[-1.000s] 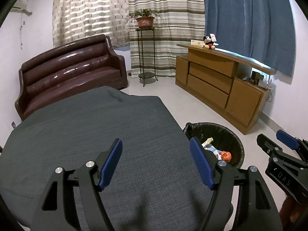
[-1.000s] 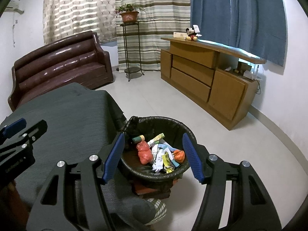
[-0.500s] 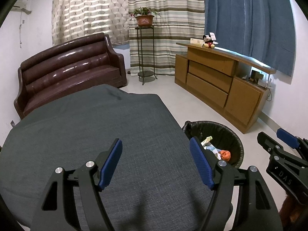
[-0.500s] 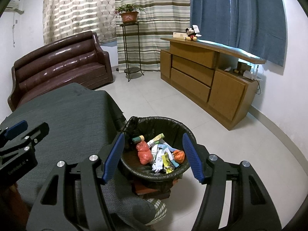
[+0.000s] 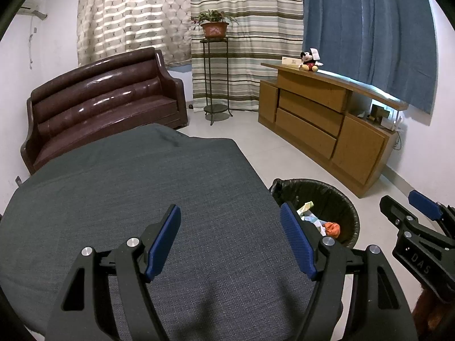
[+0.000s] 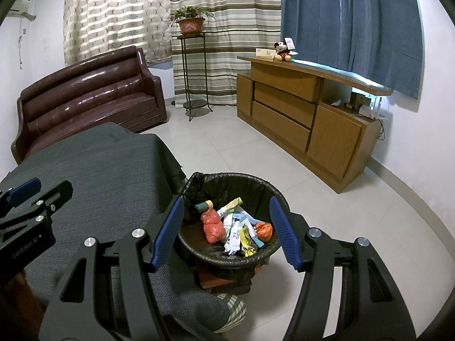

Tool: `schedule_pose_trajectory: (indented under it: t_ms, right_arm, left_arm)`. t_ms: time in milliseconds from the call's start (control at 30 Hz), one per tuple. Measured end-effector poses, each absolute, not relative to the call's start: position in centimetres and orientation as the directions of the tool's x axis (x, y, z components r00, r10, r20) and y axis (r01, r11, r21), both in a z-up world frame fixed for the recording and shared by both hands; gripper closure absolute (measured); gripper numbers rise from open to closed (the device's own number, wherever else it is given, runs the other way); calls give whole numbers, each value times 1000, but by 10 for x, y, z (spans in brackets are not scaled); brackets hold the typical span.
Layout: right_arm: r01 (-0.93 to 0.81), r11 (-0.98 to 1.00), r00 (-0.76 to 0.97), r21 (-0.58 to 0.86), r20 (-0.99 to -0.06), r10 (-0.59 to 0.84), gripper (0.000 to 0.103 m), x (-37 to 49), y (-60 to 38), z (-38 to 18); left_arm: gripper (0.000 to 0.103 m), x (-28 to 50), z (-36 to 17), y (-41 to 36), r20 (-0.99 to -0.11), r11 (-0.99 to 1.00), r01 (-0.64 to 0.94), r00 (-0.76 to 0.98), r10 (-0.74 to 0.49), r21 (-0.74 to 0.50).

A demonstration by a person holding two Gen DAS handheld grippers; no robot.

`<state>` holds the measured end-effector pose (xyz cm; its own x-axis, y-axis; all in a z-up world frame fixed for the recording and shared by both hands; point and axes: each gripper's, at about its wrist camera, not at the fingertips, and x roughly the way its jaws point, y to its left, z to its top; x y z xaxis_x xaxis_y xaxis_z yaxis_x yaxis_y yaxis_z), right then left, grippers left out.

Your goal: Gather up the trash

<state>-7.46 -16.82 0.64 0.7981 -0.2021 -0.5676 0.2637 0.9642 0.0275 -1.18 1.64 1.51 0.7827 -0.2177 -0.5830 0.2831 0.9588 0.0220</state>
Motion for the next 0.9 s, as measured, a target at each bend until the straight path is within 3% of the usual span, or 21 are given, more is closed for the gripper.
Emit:
schedule_pose_trajectory:
  t_ms: [333,700,900]
  right_arm:
    - [264,964,797,26,-569,-202,42,-75,-168,7]
    - [263,964,797,25,-569,-203,42,-75,-168,7]
    - [263,965,797,26,-569,-202,42,-75,-168,7]
  left_arm:
    - [32,-15,15,14,-570,959,283,793,-217,28]
    - [20,-16,18,10,-564,966,255,805,-185,46]
    - [20,-18,19,7,-553,965,255,813,-183,56]
